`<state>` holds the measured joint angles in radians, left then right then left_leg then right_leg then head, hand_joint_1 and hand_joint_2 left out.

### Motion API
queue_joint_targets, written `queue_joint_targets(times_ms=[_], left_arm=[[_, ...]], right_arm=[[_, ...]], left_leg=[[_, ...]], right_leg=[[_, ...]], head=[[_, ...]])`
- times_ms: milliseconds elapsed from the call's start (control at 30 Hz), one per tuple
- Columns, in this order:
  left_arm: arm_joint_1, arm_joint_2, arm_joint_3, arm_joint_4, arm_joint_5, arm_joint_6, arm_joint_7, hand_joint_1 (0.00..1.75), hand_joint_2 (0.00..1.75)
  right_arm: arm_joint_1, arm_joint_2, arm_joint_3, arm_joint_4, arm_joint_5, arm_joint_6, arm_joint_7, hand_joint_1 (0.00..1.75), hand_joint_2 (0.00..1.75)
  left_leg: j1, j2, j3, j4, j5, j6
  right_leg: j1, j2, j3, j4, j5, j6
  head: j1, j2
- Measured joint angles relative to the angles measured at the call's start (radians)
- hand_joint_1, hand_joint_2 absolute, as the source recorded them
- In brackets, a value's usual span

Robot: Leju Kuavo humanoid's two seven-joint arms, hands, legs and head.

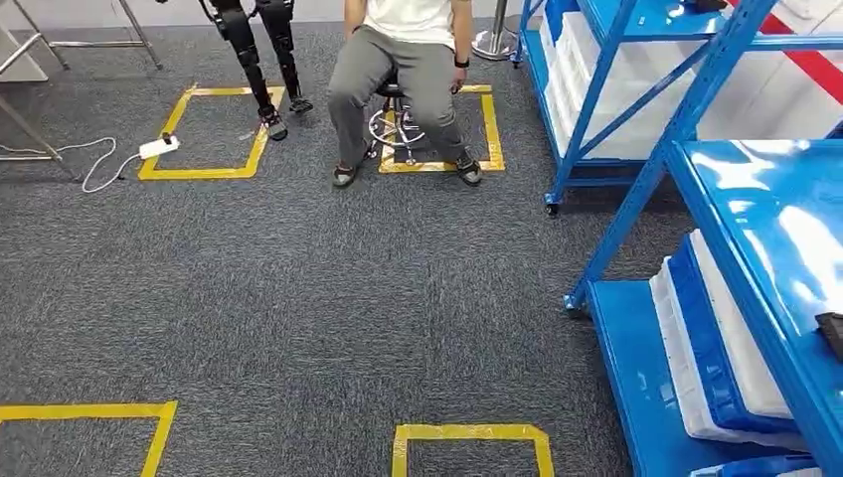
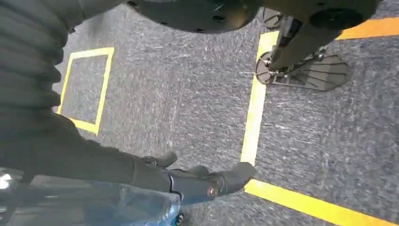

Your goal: Take the parts from the cabinet and place them on the table.

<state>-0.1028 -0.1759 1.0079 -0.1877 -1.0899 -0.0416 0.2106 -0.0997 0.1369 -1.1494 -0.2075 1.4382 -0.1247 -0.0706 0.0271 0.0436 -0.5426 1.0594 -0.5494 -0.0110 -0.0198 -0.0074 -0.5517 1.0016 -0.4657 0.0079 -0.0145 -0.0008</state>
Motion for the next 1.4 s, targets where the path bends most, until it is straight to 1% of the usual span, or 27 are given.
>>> queue_joint_targets(times_ms=[67,133,167,233,267,300,333,433,467,500,533,600,633,700,767,800,833,933,967,1000,1067,1133,1200,1267,1300,1333,1400], left_arm=[[0.004,-0.002,0.0,0.0,-0.012,-0.002,0.0,0.0,0.0],[0.008,-0.003,-0.001,0.0,-0.032,-0.002,-0.004,0.0,0.0],[0.01,-0.003,-0.002,0.0,-0.037,-0.001,-0.005,0.0,0.0],[0.01,-0.003,-0.003,0.0,-0.042,0.002,-0.007,0.0,0.0],[0.01,-0.003,-0.005,0.0,-0.042,0.002,-0.008,0.0,0.0],[0.011,-0.002,-0.005,0.0,-0.043,0.002,-0.009,0.0,0.0],[0.012,-0.003,-0.007,0.0,-0.045,0.003,-0.013,0.0,0.0],[0.011,-0.01,-0.014,0.0,-0.05,0.008,-0.021,0.0,0.0],[0.011,-0.014,-0.017,0.0,-0.051,0.009,-0.024,0.0,0.0],[0.012,-0.014,-0.018,0.0,-0.052,0.011,-0.024,0.0,0.0],[0.013,-0.014,-0.018,0.0,-0.052,0.011,-0.025,0.0,0.0],[0.014,-0.014,-0.019,0.0,-0.054,0.011,-0.025,0.0,0.0],[0.014,-0.015,-0.019,0.0,-0.056,0.011,-0.025,0.0,0.0],[0.014,-0.017,-0.019,0.0,-0.061,0.011,-0.026,0.0,0.0],[0.014,-0.019,-0.019,0.0,-0.061,0.011,-0.026,0.0,0.0],[0.014,-0.018,-0.019,0.0,-0.061,0.011,-0.026,0.0,0.0],[0.014,-0.018,-0.019,0.0,-0.061,0.011,-0.026,0.0,0.0],[0.009,-0.02,-0.019,0.0,-0.055,0.008,-0.026,0.0,0.0],[0.009,-0.021,-0.019,0.0,-0.053,0.008,-0.027,0.0,0.0],[0.008,-0.021,-0.019,0.0,-0.053,0.008,-0.027,0.0,0.0],[0.01,-0.021,-0.019,0.0,-0.052,0.008,-0.03,0.0,0.0],[0.013,-0.021,-0.019,0.0,-0.052,0.008,-0.03,0.0,0.0],[0.014,-0.021,-0.019,0.0,-0.051,0.009,-0.03,0.0,0.0],[0.014,-0.021,-0.019,0.0,-0.051,0.01,-0.032,0.0,0.0],[0.014,-0.02,-0.019,0.0,-0.051,0.011,-0.035,0.0,0.0],[0.015,-0.019,-0.019,0.0,-0.051,0.011,-0.037,0.0,0.0],[0.013,-0.019,-0.019,0.0,-0.049,0.012,-0.042,0.0,0.0]], right_arm=[[-0.003,0.003,0.0,0.0,-0.001,0.0,0.001,0.0,1.75],[-0.001,0.003,0.0,0.0,-0.006,0.0,0.006,0.0,1.75],[0.001,0.003,0.0,0.0,-0.009,-0.002,0.009,0.0,1.75],[0.004,0.005,0.0,0.0,-0.01,-0.003,0.01,0.0,1.75],[0.003,0.008,0.0,0.0,-0.01,-0.003,0.01,0.0,1.75],[0.001,0.013,0.0,0.0,-0.011,-0.004,0.01,0.0,1.75],[-0.002,0.014,0.0,0.0,-0.011,-0.005,0.01,0.0,1.75],[0.004,0.019,0.0,0.0,-0.014,-0.012,0.01,0.0,1.75],[0.003,0.017,0.0,0.0,-0.015,-0.015,0.013,0.0,1.75],[0.004,0.017,0.0,0.0,-0.016,-0.015,0.013,0.0,1.75],[0.002,0.017,0.0,0.0,-0.018,-0.016,0.016,0.0,1.75],[0.001,0.016,0.0,0.0,-0.02,-0.019,0.016,0.0,1.75],[0.002,0.014,0.0,0.0,-0.02,-0.019,0.017,0.0,1.75],[0.006,0.012,0.0,-0.001,-0.021,-0.019,0.017,0.0,1.75],[0.008,0.009,0.0,-0.003,-0.021,-0.019,0.018,0.0,1.75],[0.007,0.009,0.0,-0.004,-0.021,-0.019,0.018,0.0,1.75],[0.004,0.008,0.0,-0.006,-0.021,-0.019,0.017,0.0,1.75],[0.004,0.01,0.0,-0.007,-0.018,-0.017,0.017,0.0,1.75],[0.004,0.01,0.0,-0.007,-0.018,-0.016,0.017,0.0,1.75],[0.005,0.013,0.0,-0.007,-0.018,-0.016,0.017,0.0,1.75],[0.003,0.016,0.0,-0.007,-0.018,-0.016,0.017,0.0,1.75],[0.003,0.018,0.0,-0.007,-0.018,-0.016,0.017,0.0,1.75],[0.007,0.018,0.0,-0.007,-0.018,-0.016,0.017,0.0,1.75],[0.007,0.02,0.0,-0.007,-0.018,-0.016,0.017,0.0,1.75],[0.007,0.022,0.0,-0.007,-0.019,-0.016,0.017,0.0,1.75],[0.005,0.024,0.0,-0.007,-0.019,-0.016,0.017,0.0,1.75],[0.004,0.026,0.0,-0.007,-0.021,-0.016,0.016,0.0,1.75]], left_leg=[[-0.002,-0.037,-0.08,0.166,-0.082,0.003],[-0.002,-0.043,-0.133,0.259,-0.094,0.009],[-0.003,-0.044,-0.129,0.237,-0.067,0.014],[-0.006,-0.059,-0.067,0.09,0.029,0.028],[-0.007,-0.111,-0.025,-0.002,0.076,0.036],[-0.005,-0.162,-0.014,-0.032,0.067,0.041],[-0.007,-0.149,-0.009,-0.048,0.065,0.035],[-0.017,-0.113,-0.003,-0.059,0.07,0.042],[-0.008,-0.093,0.004,-0.076,0.082,0.045],[-0.011,-0.082,0.01,-0.085,0.083,0.049],[-0.011,-0.063,0.011,-0.086,0.084,0.055],[-0.015,-0.025,0.008,-0.086,0.084,0.055],[-0.015,-0.009,0.007,-0.086,0.083,0.054],[-0.013,0.018,0.007,-0.085,0.081,0.052],[-0.01,0.041,0.011,-0.082,0.076,0.043],[-0.014,0.049,0.013,-0.076,0.071,0.035],[-0.019,0.058,0.012,-0.073,0.064,0.025],[-0.014,0.083,0.027,-0.077,0.062,0.013],[-0.01,0.092,0.026,-0.075,0.056,0.004],[-0.003,0.05,0.022,-0.053,0.036,-0.001],[-0.002,-0.027,-0.039,0.09,-0.056,-0.001],[-0.002,-0.043,-0.113,0.242,-0.111,-0.002],[-0.003,-0.044,-0.116,0.229,-0.073,0.004],[-0.003,-0.061,-0.045,0.071,0.024,0.015],[-0.003,-0.107,-0.004,-0.019,0.065,0.021],[-0.003,-0.149,0.009,-0.05,0.059,0.026],[-0.009,-0.125,0.008,-0.056,0.058,0.026]], right_leg=[[0.007,0.022,-0.003,0.0,0.002,-0.011],[0.015,0.051,-0.003,0.001,0.003,-0.014],[0.018,0.065,-0.002,0.001,0.004,-0.014],[0.02,0.096,0.003,0.002,0.004,-0.014],[0.018,0.109,0.003,0.001,0.004,-0.014],[0.025,0.118,-0.001,0.005,0.004,-0.012],[0.022,0.131,-0.008,0.006,0.005,-0.01],[0.015,0.17,-0.031,-0.003,0.016,0.011],[0.019,0.138,-0.028,0.015,0.008,0.009],[0.021,0.081,-0.049,0.044,-0.011,0.009],[0.02,0.049,-0.086,0.111,-0.046,0.004],[0.016,0.03,-0.169,0.276,-0.106,0.004],[0.013,0.026,-0.189,0.318,-0.114,0.012],[0.003,0.017,-0.151,0.253,-0.079,0.035],[-0.006,-0.015,-0.044,0.063,-0.016,0.057],[-0.006,-0.066,-0.008,-0.005,-0.008,0.055],[0.007,-0.071,0.0,-0.002,-0.002,0.047],[0.012,-0.032,-0.016,-0.004,-0.001,0.02],[0.001,-0.019,0.001,-0.007,0.004,0.01],[-0.003,-0.009,-0.001,-0.008,0.007,0.005],[-0.002,0.01,-0.004,-0.008,0.01,-0.011],[0.004,0.037,-0.005,-0.008,0.01,-0.012],[0.007,0.065,-0.002,-0.007,0.01,-0.012],[0.008,0.096,0.002,-0.006,0.011,-0.011],[0.007,0.109,0.002,-0.006,0.011,-0.01],[0.015,0.117,-0.001,-0.002,0.011,-0.008],[0.01,0.138,-0.015,-0.004,0.017,0.003]], head=[[-0.004,0.0],[-0.003,0.0],[-0.003,0.0],[-0.003,0.0],[-0.003,0.0],[0.0,0.0],[-0.002,0.0],[-0.002,0.0],[0.0,0.0],[-0.002,0.0],[0.006,0.0],[0.006,0.0],[0.006,0.0],[0.006,0.0],[0.006,0.0],[0.008,0.0],[0.01,0.0],[-0.002,0.0],[0.0,0.0],[-0.003,0.0],[-0.01,0.0],[-0.01,0.0],[-0.01,0.0],[-0.01,0.0],[-0.011,0.0],[-0.01,0.0],[-0.01,0.0]])
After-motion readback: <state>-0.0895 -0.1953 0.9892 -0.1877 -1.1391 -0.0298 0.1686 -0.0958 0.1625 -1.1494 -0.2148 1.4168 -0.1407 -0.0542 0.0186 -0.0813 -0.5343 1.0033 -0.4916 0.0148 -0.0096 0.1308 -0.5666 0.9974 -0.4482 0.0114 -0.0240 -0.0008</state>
